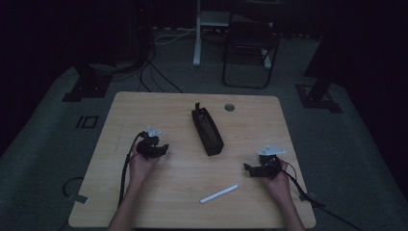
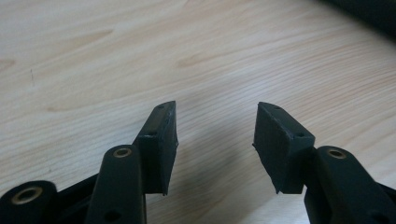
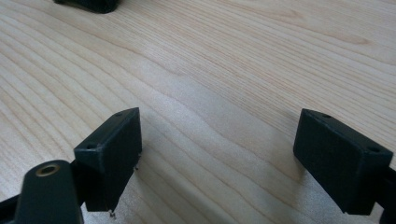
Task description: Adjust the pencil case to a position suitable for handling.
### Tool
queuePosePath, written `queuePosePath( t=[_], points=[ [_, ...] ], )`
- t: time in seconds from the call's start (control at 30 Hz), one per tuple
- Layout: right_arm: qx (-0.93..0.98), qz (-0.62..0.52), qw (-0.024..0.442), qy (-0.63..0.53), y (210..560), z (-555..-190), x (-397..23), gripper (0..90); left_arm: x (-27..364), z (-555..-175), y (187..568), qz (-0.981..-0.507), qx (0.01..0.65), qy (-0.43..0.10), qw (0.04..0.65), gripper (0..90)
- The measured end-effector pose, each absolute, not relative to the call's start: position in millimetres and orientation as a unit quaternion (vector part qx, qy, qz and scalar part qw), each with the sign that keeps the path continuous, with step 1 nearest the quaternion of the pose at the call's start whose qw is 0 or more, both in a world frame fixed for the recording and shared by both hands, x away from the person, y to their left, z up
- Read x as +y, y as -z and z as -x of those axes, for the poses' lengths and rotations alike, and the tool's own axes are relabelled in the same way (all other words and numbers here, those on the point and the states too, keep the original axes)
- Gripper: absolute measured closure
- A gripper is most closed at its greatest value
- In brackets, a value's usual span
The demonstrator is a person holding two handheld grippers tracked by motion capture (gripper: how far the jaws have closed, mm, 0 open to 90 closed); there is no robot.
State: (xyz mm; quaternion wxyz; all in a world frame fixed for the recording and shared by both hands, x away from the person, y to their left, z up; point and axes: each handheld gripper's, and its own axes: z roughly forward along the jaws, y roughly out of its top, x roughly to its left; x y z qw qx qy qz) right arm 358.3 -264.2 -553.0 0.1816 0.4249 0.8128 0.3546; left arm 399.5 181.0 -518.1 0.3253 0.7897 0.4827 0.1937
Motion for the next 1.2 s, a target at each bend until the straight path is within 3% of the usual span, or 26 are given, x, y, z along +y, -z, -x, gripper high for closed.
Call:
queuePosePath(
  t=[0.73, 1.2],
  points=[
    [0.813, -0.425, 0.182, -0.355, 553.1, -358.3, -264.1, 15.3, 165.1, -359.9, 483.4, -0.796, 0.428, -0.166, 0.393, 54.7],
    [0.813, -0.424, 0.182, -0.355, 553.1, -358.4, -264.2, 15.2, 150.6, -336.2, 467.4, -0.799, 0.382, -0.187, 0.425, 54.2]
  ],
)
